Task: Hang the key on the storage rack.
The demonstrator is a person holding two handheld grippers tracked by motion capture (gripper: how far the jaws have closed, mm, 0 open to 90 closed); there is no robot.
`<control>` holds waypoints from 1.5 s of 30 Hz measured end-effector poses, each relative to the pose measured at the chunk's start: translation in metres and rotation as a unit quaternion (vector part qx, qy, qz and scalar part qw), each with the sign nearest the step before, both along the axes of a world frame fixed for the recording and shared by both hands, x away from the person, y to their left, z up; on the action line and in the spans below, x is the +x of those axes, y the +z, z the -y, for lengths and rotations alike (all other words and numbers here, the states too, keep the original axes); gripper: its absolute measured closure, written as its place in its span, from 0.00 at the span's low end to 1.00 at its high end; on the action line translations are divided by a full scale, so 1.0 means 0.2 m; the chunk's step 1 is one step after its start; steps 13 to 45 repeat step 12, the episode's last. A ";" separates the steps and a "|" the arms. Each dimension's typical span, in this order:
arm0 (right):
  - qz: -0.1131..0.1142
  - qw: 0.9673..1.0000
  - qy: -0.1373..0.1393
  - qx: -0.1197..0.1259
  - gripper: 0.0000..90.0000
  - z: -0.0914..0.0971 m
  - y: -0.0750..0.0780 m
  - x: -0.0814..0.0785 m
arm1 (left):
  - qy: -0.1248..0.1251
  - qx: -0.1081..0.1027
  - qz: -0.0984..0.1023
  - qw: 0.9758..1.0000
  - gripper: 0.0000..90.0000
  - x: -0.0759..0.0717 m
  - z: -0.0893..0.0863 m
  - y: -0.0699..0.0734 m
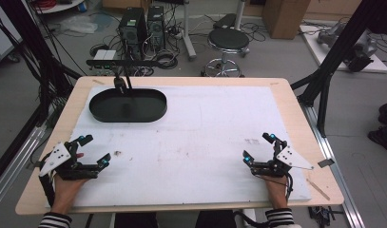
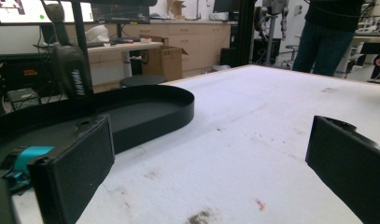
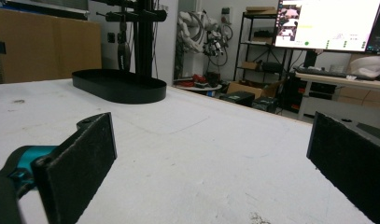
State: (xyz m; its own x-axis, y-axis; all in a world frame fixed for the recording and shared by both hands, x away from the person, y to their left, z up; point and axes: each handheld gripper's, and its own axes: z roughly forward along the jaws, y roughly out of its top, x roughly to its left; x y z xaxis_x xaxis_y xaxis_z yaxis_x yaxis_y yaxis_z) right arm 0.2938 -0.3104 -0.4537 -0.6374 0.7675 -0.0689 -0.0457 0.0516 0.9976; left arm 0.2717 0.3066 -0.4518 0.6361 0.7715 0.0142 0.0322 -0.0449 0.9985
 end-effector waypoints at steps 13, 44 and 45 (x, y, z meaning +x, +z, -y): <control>-0.001 1.000 -0.006 0.001 0.00 0.00 0.00 0.00 | 0.004 -0.042 0.029 0.999 0.02 -0.03 -0.03 -0.02; -0.001 1.000 -0.006 0.001 0.00 0.00 0.00 0.00 | 0.004 -0.042 0.029 0.999 0.02 -0.03 -0.03 -0.02; -0.001 1.000 -0.006 0.001 0.00 0.00 0.00 0.00 | 0.004 -0.042 0.029 0.999 0.02 -0.03 -0.03 -0.02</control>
